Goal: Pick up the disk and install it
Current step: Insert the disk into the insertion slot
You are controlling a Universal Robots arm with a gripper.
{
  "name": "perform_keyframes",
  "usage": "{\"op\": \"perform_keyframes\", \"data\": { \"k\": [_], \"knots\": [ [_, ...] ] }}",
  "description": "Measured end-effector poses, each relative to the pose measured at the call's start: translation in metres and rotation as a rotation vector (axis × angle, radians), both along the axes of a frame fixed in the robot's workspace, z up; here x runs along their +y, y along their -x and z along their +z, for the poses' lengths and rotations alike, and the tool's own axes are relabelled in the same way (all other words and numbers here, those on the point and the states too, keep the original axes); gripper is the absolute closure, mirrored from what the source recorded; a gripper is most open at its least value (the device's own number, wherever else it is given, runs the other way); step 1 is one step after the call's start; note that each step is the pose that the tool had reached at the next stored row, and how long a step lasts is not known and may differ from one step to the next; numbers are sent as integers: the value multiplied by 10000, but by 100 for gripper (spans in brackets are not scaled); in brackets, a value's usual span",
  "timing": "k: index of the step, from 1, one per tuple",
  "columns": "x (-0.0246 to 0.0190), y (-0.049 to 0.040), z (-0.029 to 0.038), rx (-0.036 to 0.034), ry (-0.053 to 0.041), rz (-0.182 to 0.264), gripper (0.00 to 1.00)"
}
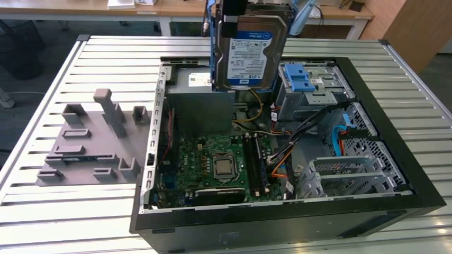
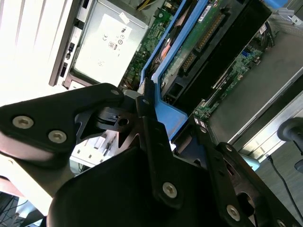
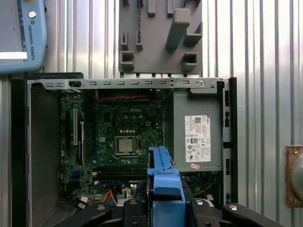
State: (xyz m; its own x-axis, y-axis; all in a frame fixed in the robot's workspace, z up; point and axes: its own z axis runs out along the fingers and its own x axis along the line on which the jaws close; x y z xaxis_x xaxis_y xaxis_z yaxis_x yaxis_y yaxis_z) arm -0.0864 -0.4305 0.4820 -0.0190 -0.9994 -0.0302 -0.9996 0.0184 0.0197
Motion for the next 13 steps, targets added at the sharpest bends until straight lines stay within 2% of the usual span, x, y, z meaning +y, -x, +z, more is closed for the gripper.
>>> {"op": "perform_keyframes", "data": {
  "k": [13],
  "knots": [
    [-159, -1, -4, 0, 1, -1, 64]
  ]
}}
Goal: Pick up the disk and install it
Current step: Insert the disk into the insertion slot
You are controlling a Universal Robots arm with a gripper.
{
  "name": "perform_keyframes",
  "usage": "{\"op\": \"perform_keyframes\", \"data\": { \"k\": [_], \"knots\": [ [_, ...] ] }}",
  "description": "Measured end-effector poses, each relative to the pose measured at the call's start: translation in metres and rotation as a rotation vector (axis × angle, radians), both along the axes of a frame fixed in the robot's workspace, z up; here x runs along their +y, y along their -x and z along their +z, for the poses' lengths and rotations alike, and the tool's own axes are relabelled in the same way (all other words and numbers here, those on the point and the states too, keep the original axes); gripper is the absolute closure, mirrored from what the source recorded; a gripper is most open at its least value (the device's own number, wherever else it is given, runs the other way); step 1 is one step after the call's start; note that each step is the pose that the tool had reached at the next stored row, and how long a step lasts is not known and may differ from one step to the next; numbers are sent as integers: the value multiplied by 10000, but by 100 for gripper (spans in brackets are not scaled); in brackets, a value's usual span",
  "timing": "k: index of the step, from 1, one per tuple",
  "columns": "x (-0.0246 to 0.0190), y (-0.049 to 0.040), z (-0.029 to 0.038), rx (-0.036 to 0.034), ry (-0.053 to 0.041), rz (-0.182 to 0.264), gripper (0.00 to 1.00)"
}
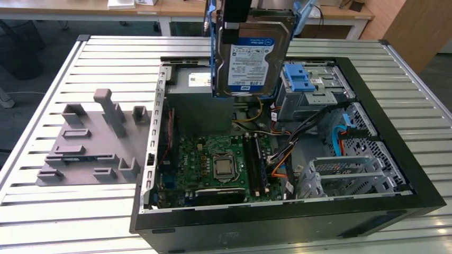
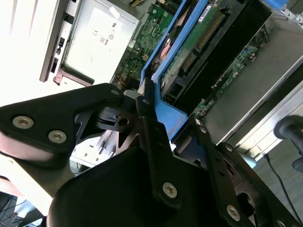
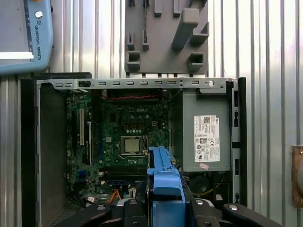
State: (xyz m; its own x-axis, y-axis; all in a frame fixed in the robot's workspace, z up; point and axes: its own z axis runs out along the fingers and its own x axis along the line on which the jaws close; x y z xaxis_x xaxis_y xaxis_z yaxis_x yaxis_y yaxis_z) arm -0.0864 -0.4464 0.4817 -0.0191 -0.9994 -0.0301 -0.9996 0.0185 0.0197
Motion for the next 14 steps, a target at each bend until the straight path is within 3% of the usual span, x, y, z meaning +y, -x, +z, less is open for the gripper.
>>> {"op": "perform_keyframes", "data": {
  "k": [5, 14],
  "knots": [
    [-59, -15, -1, 1, 1, 0, 64],
    [-99, -133, -8, 0, 2, 0, 64]
  ]
}}
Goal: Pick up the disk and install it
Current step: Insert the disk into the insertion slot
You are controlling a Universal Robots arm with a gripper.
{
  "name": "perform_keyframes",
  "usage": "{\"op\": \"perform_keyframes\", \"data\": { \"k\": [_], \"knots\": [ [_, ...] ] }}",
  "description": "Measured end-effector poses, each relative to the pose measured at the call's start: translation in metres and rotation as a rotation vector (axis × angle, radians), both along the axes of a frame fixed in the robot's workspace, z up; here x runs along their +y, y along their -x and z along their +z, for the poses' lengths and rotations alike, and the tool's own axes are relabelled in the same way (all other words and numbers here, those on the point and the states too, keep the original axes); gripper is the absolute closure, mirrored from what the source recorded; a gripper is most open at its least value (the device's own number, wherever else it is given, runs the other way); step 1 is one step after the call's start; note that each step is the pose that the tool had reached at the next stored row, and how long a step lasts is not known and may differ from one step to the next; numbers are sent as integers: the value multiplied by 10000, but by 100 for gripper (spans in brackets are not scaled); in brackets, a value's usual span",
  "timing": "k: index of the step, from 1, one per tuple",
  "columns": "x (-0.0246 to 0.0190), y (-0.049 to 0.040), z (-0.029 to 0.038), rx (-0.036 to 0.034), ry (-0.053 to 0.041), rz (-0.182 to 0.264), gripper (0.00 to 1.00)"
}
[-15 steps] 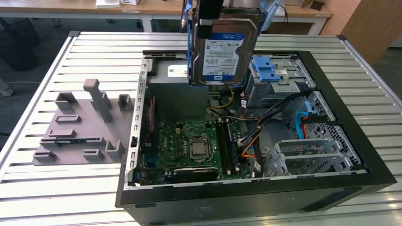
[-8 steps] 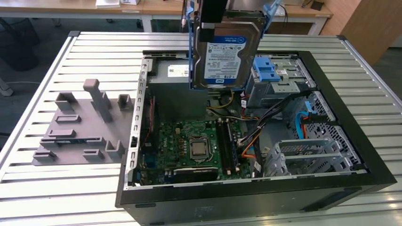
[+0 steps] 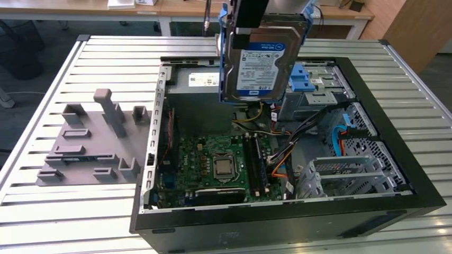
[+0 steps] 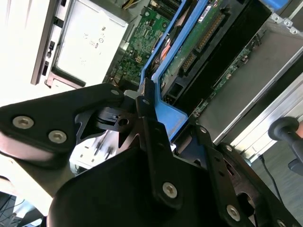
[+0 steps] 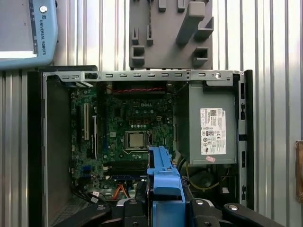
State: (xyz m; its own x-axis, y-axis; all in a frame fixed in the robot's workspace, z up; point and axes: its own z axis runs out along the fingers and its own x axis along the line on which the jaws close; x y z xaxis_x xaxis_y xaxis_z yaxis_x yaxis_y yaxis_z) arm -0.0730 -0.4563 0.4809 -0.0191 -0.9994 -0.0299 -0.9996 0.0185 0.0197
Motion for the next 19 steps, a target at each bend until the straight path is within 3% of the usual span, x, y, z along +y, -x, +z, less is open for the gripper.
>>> {"op": "perform_keyframes", "data": {
  "k": [9, 15, 19],
  "knots": [
    [-6, -158, -9, 0, 3, 0, 64],
    [-7, -164, -14, -2, 6, 0, 64],
    [-36, -167, -21, -2, 5, 1, 64]
  ]
}}
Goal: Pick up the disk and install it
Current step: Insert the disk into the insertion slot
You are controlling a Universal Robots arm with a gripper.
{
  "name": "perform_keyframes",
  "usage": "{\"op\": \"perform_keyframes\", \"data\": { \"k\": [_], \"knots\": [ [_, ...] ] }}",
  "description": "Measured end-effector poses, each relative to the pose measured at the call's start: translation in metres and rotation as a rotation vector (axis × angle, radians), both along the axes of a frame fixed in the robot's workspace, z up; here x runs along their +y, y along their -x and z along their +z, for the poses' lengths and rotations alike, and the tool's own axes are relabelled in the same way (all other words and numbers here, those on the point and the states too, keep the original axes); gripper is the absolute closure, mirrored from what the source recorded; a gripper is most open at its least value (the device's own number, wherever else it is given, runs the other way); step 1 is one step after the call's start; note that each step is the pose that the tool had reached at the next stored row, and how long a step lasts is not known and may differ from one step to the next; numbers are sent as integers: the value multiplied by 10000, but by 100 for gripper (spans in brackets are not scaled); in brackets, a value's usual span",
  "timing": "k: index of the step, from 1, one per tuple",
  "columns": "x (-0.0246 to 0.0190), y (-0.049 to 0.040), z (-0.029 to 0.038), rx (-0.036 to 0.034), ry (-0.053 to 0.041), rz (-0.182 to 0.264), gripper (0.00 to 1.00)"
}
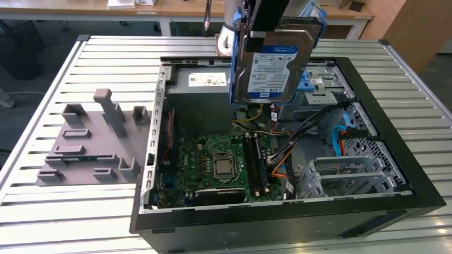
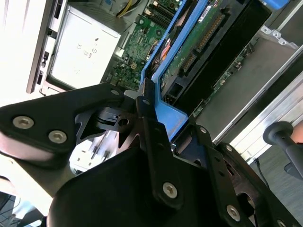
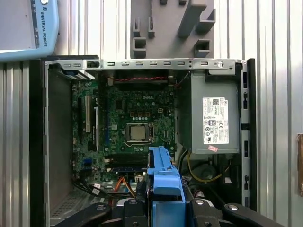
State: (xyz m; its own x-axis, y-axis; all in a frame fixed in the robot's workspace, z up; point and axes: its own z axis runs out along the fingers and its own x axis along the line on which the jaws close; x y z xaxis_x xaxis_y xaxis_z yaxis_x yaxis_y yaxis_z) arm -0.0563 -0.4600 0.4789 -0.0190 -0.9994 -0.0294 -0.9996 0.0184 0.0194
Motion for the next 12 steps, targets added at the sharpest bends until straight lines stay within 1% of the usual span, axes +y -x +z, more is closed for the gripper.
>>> {"op": "perform_keyframes", "data": {
  "k": [5, 12],
  "knots": [
    [-76, -5, -8, -1, -1, -1, 64],
    [-203, -12, -17, 0, -1, -1, 64]
  ]
}}
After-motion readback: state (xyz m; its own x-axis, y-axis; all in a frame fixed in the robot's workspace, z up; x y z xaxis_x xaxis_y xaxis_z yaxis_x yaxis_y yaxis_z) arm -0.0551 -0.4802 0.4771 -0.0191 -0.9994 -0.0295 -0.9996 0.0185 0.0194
